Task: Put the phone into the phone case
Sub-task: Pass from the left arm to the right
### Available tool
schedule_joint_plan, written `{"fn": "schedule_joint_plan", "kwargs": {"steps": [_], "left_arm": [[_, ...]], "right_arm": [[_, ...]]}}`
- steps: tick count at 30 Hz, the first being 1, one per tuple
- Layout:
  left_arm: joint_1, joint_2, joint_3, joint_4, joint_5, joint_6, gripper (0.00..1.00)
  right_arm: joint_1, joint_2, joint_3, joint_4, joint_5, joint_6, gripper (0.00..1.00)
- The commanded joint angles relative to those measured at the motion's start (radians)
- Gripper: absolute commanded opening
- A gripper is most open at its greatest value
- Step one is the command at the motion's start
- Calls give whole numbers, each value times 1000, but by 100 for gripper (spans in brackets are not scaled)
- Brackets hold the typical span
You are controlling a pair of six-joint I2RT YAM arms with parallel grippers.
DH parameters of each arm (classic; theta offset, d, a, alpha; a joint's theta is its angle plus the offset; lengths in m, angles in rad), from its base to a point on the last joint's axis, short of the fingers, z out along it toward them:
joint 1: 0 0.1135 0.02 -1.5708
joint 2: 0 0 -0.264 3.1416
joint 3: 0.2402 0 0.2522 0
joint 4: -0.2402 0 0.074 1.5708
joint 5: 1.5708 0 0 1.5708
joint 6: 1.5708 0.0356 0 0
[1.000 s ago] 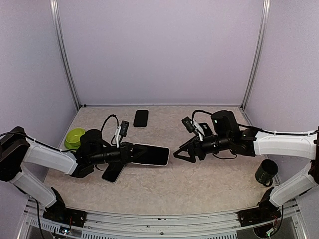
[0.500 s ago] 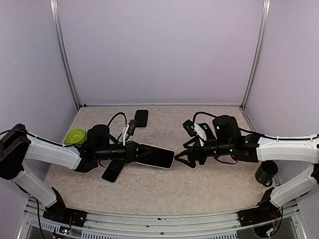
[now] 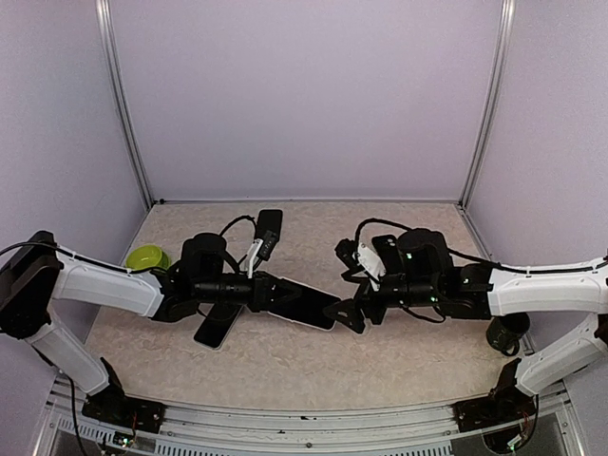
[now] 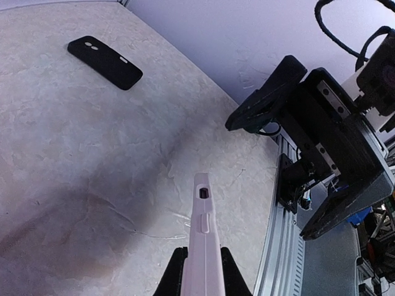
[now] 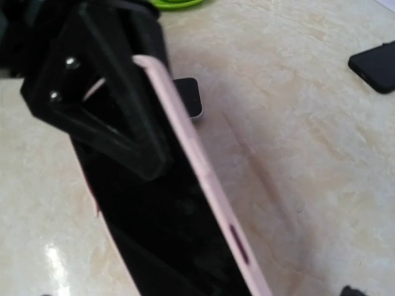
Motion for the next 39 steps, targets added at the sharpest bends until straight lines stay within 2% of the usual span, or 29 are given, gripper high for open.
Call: {"fn": "schedule_joint_plan", "kwargs": {"steps": [1, 7, 11, 22, 39], "left_arm": [[-14, -1, 54, 19, 10, -2, 0], [-24, 3, 92, -32, 23, -6, 0], [-35, 8, 115, -68, 21, 6, 0], [-51, 20, 134, -91, 19, 7, 0], [-53, 35, 170, -125, 1, 4, 0]], "right_arm": [[67, 35, 40, 9, 116, -89, 100], [156, 113, 78, 0, 287, -166, 100], [179, 168, 115, -15, 330, -189, 100], [199, 213, 149, -24, 375, -212, 100], [213, 200, 146, -37, 342, -220, 100]]}}
